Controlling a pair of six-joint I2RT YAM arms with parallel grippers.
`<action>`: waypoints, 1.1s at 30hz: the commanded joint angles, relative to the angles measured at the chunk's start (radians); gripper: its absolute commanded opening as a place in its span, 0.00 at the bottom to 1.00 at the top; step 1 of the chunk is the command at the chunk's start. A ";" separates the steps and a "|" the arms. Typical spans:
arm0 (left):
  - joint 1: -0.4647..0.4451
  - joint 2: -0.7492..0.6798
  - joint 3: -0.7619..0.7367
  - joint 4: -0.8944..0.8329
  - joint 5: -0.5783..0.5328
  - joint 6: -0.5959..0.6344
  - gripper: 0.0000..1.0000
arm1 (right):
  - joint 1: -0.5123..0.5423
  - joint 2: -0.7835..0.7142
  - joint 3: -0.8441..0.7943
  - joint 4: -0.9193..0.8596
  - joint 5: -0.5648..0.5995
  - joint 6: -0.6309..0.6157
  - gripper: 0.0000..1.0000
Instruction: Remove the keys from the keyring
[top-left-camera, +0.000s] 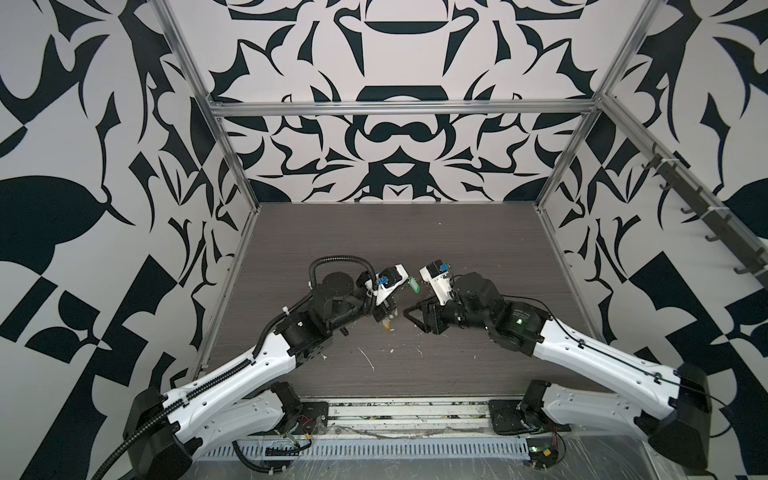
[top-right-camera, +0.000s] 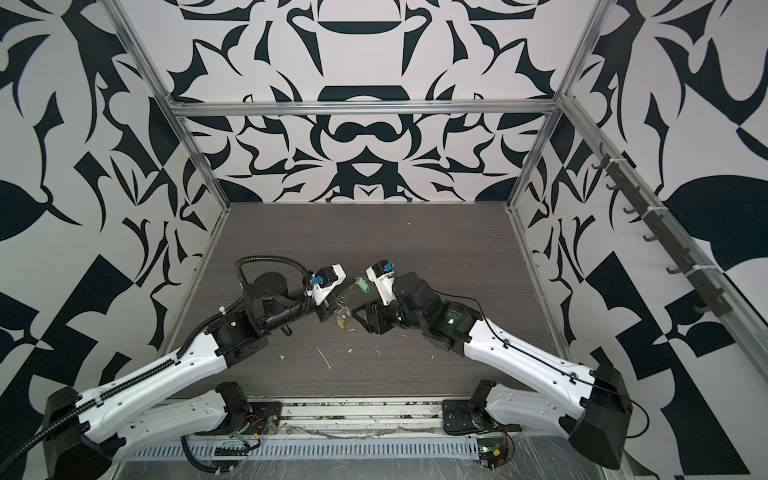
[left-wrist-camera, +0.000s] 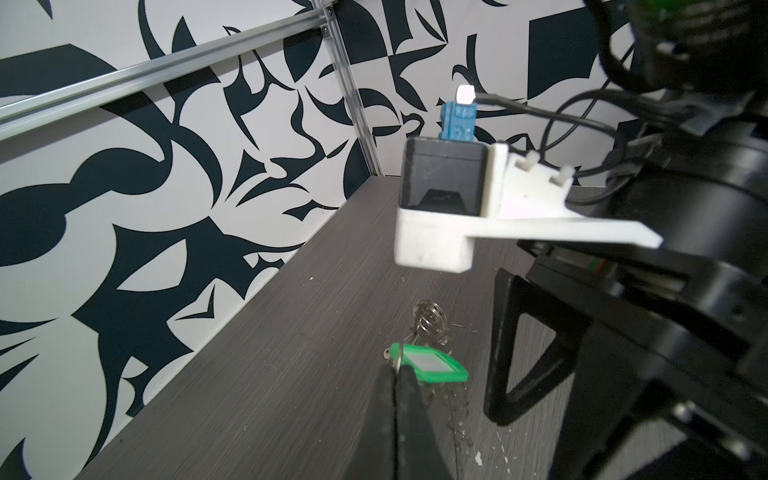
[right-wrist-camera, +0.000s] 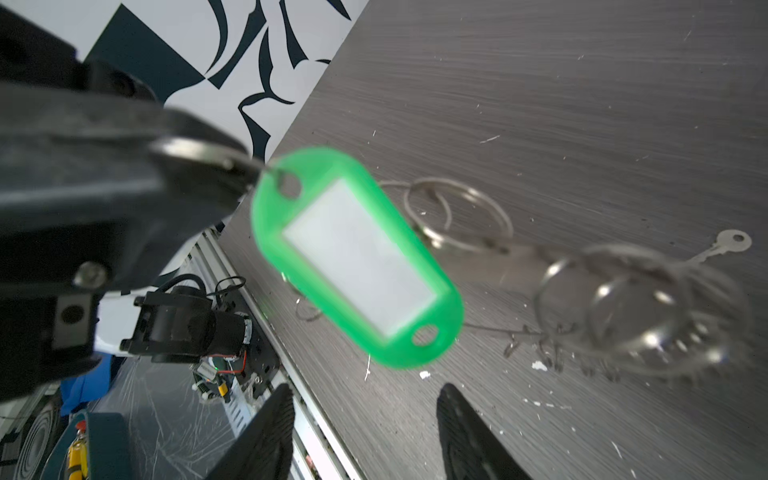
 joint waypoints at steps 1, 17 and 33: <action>0.008 0.001 0.057 0.043 -0.005 -0.025 0.00 | 0.024 0.002 -0.014 0.112 0.027 -0.006 0.60; 0.009 0.027 0.095 0.027 -0.013 -0.059 0.00 | 0.059 -0.027 -0.067 0.179 0.172 -0.025 0.64; 0.016 -0.013 0.080 -0.067 0.092 0.036 0.00 | 0.029 -0.107 0.198 -0.355 0.391 -0.330 0.70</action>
